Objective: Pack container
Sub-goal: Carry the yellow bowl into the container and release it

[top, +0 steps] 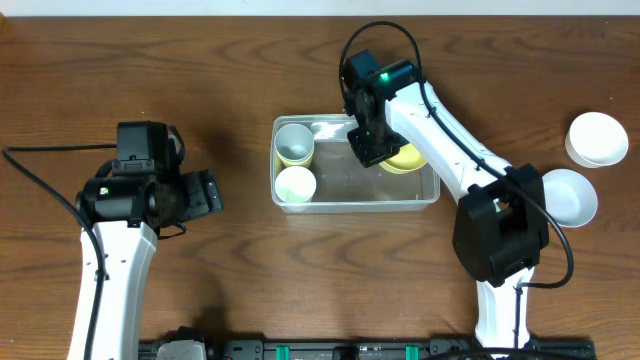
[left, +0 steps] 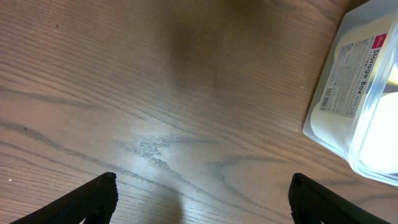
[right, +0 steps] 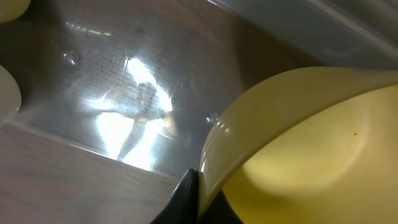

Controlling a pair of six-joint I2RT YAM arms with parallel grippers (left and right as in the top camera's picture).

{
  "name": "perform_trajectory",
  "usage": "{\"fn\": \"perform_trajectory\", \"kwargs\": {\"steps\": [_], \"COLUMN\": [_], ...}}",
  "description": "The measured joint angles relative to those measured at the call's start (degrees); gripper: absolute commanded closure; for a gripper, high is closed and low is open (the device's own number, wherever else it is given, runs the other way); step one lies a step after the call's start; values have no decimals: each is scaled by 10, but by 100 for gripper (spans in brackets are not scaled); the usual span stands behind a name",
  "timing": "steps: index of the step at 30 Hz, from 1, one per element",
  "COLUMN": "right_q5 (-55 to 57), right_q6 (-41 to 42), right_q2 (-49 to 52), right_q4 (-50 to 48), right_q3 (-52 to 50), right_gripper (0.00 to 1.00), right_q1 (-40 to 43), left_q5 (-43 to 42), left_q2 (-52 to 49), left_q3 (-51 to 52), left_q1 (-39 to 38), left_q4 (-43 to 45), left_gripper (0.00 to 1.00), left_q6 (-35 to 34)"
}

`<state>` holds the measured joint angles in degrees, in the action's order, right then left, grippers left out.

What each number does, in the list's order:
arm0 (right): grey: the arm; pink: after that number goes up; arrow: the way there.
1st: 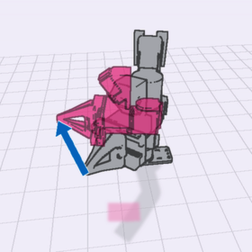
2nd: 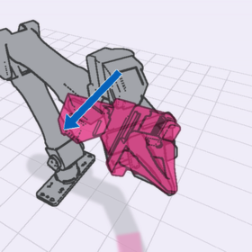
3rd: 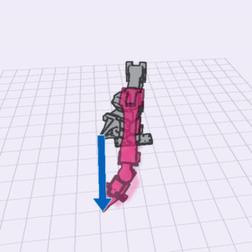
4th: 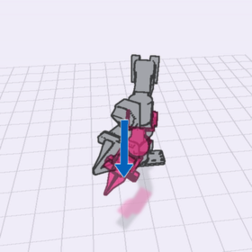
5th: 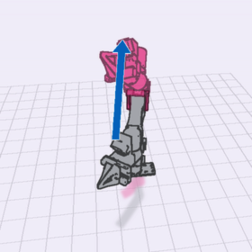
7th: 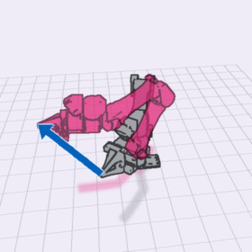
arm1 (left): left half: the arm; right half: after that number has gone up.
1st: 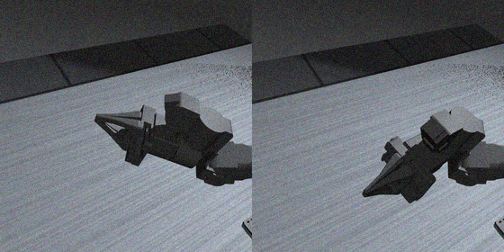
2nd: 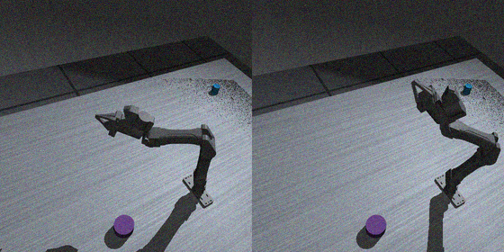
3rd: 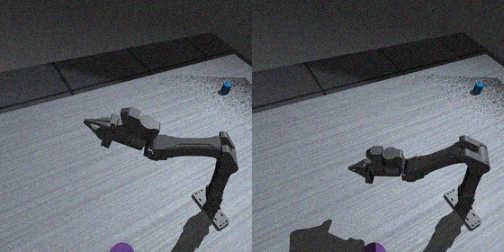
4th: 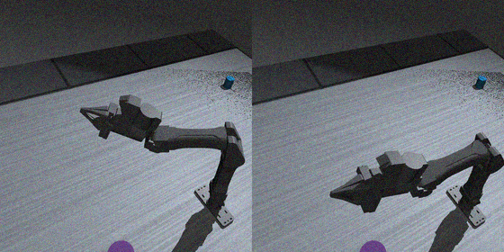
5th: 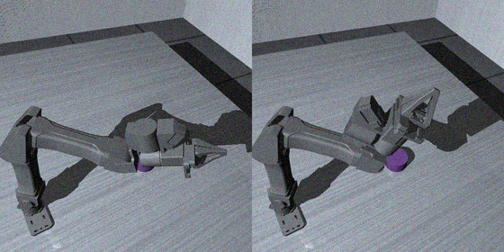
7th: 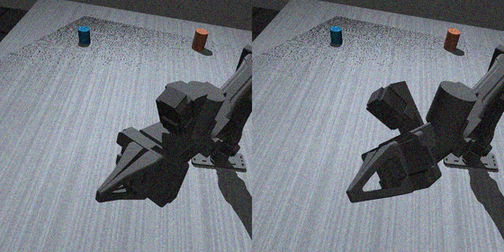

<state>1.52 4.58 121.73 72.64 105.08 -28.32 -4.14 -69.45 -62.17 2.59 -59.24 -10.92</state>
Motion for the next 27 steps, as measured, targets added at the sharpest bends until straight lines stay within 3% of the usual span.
{"fn": "perform_trajectory", "kwargs": {"steps": [2,5,20,27], "right_q5": [1,4,5,4], "right_q6": [2,-1,0,15], "right_q2": [0,0,0,-23], "right_q4": [2,4,4,2], "right_q3": [0,0,0,0], "right_gripper": [75,67,69,63], "right_q1": [0,0,0,10], "left_q5": [0,0,0,0], "left_q2": [0,0,0,0], "left_q3": [0,0,0,0], "left_q1": [0,0,0,0], "left_q4": [0,0,-1,-1], "left_gripper": [12,12,12,12], "left_q6": [0,0,0,0]}}
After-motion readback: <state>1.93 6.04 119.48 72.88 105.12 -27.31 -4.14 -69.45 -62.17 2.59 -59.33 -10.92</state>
